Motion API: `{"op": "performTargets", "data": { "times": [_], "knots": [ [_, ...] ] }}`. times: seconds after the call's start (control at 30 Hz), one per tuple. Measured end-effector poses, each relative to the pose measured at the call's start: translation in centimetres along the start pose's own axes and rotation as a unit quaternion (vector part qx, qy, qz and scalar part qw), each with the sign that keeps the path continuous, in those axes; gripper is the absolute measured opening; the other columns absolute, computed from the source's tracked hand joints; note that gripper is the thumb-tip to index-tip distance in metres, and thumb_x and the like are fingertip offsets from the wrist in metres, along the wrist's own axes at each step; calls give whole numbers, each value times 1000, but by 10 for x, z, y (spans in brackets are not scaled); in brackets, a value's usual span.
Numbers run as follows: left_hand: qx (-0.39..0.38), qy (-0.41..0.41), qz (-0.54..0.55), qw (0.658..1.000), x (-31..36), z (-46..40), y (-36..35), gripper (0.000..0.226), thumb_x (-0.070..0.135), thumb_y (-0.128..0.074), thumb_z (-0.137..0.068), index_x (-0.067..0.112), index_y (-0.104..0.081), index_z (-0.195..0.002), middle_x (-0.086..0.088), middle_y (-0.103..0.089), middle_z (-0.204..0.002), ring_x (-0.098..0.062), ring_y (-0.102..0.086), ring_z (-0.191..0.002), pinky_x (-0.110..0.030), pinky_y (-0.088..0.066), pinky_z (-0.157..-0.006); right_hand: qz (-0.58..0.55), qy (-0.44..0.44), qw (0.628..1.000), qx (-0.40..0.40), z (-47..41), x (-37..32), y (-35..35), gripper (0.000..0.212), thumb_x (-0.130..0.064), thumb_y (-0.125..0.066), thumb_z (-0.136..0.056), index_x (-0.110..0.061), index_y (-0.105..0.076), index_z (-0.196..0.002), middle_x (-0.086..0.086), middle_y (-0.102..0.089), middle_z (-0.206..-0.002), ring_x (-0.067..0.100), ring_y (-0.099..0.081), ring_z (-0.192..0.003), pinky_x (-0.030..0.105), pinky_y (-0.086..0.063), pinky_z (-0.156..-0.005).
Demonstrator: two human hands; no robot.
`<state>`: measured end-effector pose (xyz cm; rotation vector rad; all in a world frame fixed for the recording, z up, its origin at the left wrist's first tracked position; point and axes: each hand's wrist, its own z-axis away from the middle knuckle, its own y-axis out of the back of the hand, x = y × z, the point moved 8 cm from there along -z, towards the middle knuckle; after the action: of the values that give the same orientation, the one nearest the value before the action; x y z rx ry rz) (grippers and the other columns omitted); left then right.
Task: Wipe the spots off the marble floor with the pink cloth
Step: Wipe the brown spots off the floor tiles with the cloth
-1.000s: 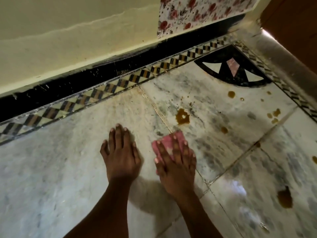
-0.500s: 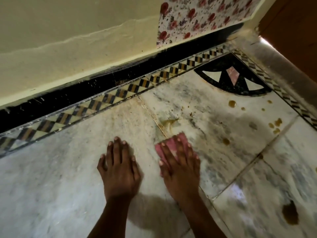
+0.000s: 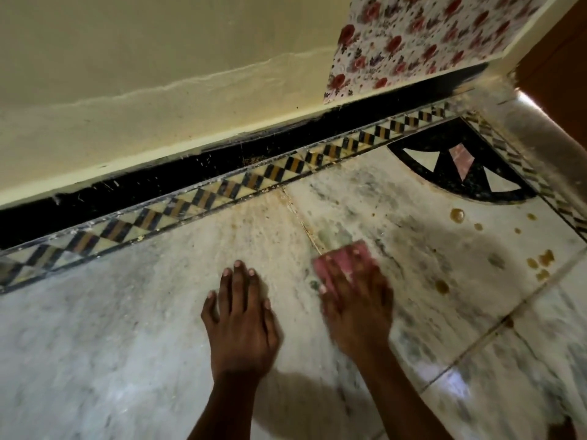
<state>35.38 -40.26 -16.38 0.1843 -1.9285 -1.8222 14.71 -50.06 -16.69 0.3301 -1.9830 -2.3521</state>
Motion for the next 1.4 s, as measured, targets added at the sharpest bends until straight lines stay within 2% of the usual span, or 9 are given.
{"op": "performTargets", "data": {
  "times": [0.17,0.4,0.53,0.63,0.67,0.77,0.9,1.17,1.4],
  "knots": [
    [-1,0,4,1000,-1,0,-3,67,39,-33,-104,12,-36,-165,-12,-23,-177,-31,-23,-164,-57,-25,-125,-131,-187,973,16,-98,-28,12,64,-68,-20,-109,-53,6,-166,2,19,-181,39,19,-166,66,10,-131],
    [-5,4,7,1000,-1,1,-2,66,39,-33,-104,13,-40,-164,-11,-22,-177,-29,-23,-164,-57,-26,-126,37,280,959,-1,-44,-73,-2,55,-64,-18,-110,-63,-8,-165,-4,-3,-184,27,3,-170,57,-7,-134],
    [-2,0,13,1000,-2,1,-5,66,39,-34,-105,13,-36,-165,-11,-22,-178,-28,-22,-165,-55,-23,-127,-12,5,999,43,-83,14,21,60,-65,-16,-108,-54,-23,-167,5,-16,-182,38,-12,-167,63,-24,-129],
    [6,-1,17,1000,-1,1,-3,65,39,-36,-104,13,-39,-164,-11,-23,-177,-29,-22,-165,-55,-23,-127,-394,-200,896,37,-130,-5,33,61,-66,-17,-111,-43,-23,-167,7,-20,-179,39,1,-168,60,-20,-130],
    [8,-4,16,1000,-1,1,-3,65,39,-35,-104,13,-40,-164,-11,-23,-177,-29,-22,-165,-55,-24,-127,-459,-174,871,23,-146,-31,34,58,-65,-17,-111,-43,-26,-164,8,-24,-176,38,1,-168,58,-26,-128],
    [4,-2,9,1000,-2,1,-4,64,40,-33,-105,14,-40,-163,-10,-23,-177,-28,-21,-165,-55,-26,-126,-120,33,992,-8,-157,-109,23,64,-69,-15,-107,-54,5,-166,4,11,-182,39,12,-167,66,-11,-132],
    [3,4,8,1000,-1,0,-3,64,39,-31,-105,13,-42,-163,-10,-23,-177,-28,-22,-165,-56,-27,-126,16,296,955,-28,-62,-102,-3,59,-74,-14,-107,-65,3,-163,-7,14,-182,32,11,-169,61,0,-133],
    [21,0,11,1000,-1,2,-3,64,39,-32,-105,13,-41,-163,-10,-26,-176,-27,-24,-164,-54,-27,-126,-110,-142,984,19,-158,-30,32,68,-70,-10,-106,-45,-8,-170,6,-1,-183,40,3,-167,66,-4,-132],
    [32,-2,16,999,0,2,-1,63,37,-37,-103,12,-46,-161,-11,-27,-176,-29,-26,-164,-56,-28,-125,6,263,963,-56,-91,-133,-6,63,-74,-20,-105,-65,3,-163,-9,15,-182,30,12,-168,59,-4,-132]
  ]
}}
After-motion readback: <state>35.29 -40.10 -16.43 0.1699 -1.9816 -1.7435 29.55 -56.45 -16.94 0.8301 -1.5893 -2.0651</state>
